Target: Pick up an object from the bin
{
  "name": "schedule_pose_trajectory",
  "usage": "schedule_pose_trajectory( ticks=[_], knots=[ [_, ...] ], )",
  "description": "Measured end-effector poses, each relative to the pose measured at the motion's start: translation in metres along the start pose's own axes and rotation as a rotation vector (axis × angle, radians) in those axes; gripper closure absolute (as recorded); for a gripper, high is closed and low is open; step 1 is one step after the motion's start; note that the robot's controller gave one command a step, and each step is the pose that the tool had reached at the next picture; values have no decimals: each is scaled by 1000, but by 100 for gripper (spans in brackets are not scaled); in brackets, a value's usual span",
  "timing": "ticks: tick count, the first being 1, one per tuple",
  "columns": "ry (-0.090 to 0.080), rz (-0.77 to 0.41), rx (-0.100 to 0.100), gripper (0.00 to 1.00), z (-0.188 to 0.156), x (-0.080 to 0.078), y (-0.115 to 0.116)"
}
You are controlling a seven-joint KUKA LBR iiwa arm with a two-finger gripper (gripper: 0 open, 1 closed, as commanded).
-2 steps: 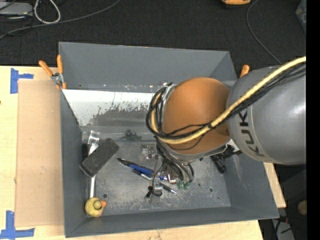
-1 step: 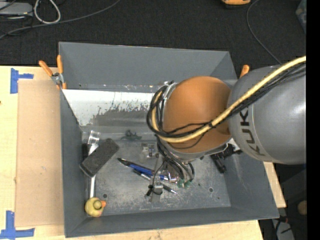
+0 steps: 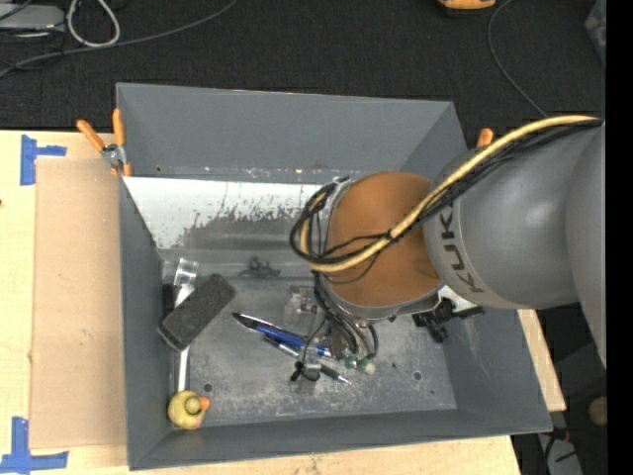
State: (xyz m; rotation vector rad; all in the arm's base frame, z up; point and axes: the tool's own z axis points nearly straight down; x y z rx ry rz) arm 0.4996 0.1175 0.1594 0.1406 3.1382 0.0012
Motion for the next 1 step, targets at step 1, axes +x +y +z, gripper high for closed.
schedule_pose_trajectory(
  ticks=[1],
  knots=[
    [-1,197,-1,0,93,-52,-54]
  ],
)
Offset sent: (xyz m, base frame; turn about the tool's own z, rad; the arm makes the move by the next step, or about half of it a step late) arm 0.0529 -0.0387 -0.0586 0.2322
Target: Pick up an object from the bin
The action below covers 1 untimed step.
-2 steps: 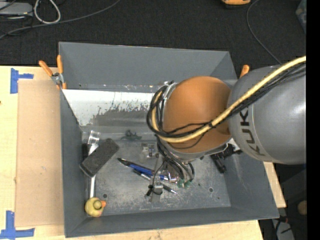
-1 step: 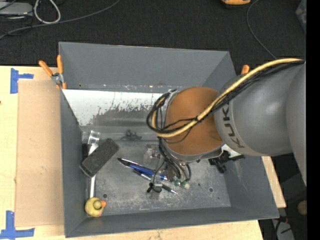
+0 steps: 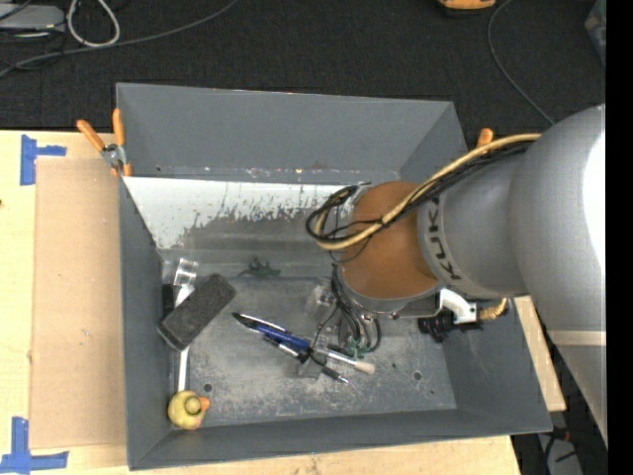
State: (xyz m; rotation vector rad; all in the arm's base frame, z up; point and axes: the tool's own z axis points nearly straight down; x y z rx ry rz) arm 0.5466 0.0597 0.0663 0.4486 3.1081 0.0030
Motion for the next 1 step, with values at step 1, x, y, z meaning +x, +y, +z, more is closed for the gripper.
schedule_pose_trajectory(
  ticks=[1],
  knots=[
    [-1,33,-2,0,-35,-1,21]
  ],
)
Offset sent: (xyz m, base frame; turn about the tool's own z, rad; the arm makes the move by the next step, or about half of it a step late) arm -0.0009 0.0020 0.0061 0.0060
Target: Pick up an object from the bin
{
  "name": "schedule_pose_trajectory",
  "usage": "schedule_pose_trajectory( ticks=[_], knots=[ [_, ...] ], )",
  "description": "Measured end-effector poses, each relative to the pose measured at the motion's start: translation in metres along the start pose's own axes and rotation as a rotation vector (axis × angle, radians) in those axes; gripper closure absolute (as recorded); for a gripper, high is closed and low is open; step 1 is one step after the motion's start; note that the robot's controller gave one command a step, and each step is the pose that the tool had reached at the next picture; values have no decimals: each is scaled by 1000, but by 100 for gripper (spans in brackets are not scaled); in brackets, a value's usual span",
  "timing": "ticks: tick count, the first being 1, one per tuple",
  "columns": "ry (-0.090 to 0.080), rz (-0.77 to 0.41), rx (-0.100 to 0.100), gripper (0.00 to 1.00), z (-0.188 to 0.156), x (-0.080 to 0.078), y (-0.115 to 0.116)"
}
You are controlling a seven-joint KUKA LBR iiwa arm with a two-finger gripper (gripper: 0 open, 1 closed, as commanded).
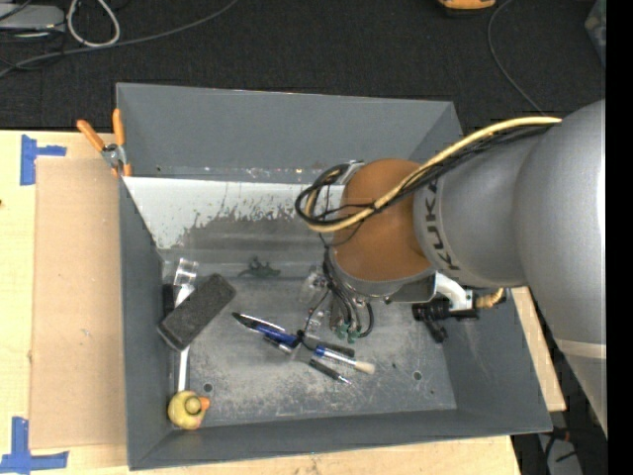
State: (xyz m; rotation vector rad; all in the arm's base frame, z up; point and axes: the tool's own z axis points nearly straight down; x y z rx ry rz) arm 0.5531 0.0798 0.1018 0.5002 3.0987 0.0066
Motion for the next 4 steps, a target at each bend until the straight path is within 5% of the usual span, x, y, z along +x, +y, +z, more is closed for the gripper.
schedule_pose_trajectory(
  ticks=[1,2,4],
  knots=[
    [9,-26,8,0,32,4,-21],
    [2,157,-1,100,32,39,-5],
    [7,159,3,100,16,41,-6]
  ],
)
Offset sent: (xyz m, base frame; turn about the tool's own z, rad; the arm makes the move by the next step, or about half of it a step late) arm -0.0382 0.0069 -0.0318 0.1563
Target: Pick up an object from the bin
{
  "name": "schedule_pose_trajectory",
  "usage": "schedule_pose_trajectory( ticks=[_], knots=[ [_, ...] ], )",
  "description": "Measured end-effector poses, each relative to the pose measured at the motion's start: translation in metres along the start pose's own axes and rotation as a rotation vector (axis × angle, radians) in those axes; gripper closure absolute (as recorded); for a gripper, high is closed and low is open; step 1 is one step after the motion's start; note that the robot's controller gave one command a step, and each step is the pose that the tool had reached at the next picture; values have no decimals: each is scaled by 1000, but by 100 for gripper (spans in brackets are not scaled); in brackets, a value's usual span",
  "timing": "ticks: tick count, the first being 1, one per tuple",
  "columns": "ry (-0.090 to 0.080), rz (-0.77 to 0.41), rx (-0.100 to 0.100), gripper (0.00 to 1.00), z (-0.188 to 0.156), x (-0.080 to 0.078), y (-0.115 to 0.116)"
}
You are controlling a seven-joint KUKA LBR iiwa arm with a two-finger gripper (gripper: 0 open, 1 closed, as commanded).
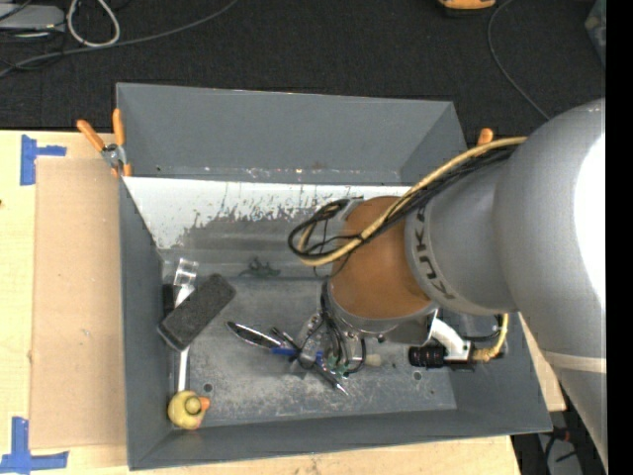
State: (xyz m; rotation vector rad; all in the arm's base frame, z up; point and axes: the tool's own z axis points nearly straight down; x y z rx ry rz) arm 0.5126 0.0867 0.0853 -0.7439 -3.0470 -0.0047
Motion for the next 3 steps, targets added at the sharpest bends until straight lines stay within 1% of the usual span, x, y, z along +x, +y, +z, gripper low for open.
schedule_pose_trajectory(
  ticks=[1,3],
  knots=[
    [2,-3,2,100,-51,0,0],
    [3,-4,2,100,-102,2,-1]
  ],
)
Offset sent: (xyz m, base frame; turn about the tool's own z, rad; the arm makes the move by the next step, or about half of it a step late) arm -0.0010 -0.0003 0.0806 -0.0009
